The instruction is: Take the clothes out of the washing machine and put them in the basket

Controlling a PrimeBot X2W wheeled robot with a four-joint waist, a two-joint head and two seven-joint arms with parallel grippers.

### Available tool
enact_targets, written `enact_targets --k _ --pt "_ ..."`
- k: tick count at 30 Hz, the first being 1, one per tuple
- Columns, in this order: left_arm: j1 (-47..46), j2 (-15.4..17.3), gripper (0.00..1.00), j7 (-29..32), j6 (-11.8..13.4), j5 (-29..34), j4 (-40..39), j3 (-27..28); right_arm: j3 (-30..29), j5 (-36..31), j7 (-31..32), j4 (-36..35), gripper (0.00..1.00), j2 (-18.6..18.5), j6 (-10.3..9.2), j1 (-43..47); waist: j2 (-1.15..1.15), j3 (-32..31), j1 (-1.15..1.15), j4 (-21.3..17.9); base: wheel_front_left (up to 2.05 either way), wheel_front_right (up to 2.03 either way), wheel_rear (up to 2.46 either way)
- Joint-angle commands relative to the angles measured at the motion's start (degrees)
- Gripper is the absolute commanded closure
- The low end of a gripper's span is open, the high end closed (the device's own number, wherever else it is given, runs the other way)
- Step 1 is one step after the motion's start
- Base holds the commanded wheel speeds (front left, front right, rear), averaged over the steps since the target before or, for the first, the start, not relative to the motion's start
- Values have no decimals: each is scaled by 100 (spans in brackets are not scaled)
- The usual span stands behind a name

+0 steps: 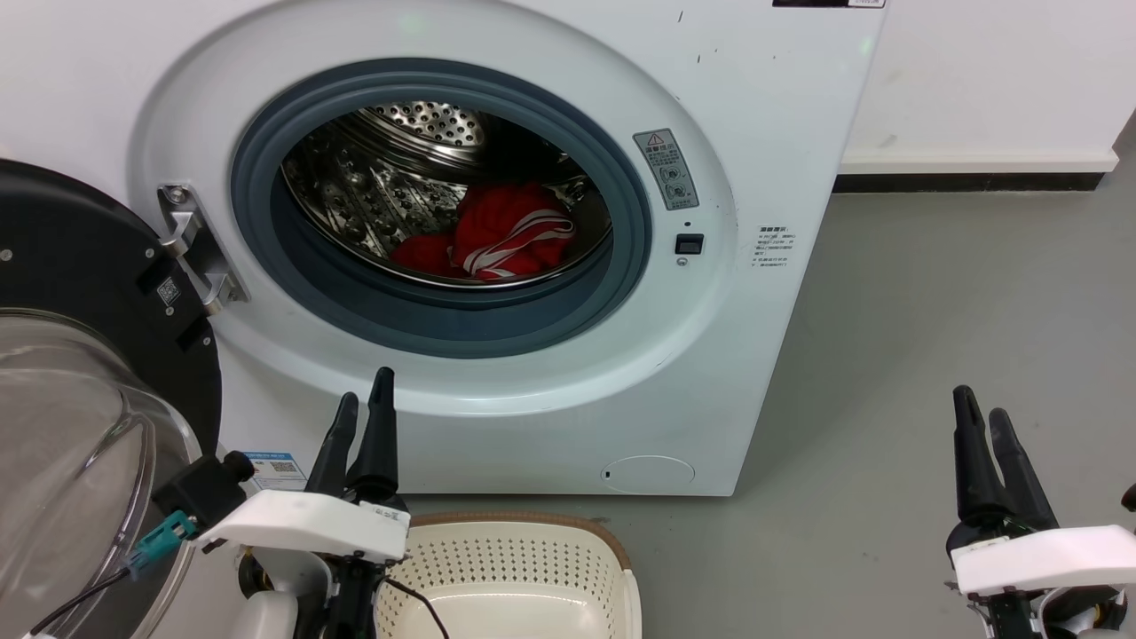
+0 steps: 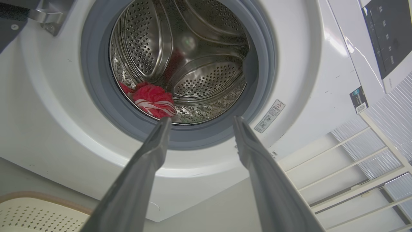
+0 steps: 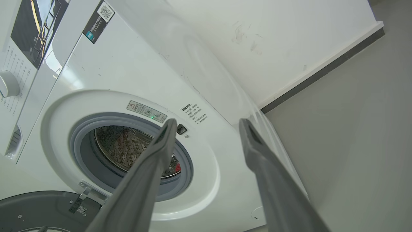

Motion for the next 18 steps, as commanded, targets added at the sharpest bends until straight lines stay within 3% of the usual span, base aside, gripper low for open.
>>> enact_targets --k 1,18 --pt "-185 15 0 -54 16 213 -53 -35 10 -218 -61 -100 0 -18 2 14 0 0 0 -1 0 0 0" --pt "-273 16 0 -336 207 1554 88 -291 43 -1682 -339 -85 0 -18 1 60 0 -8 0 3 0 0 0"
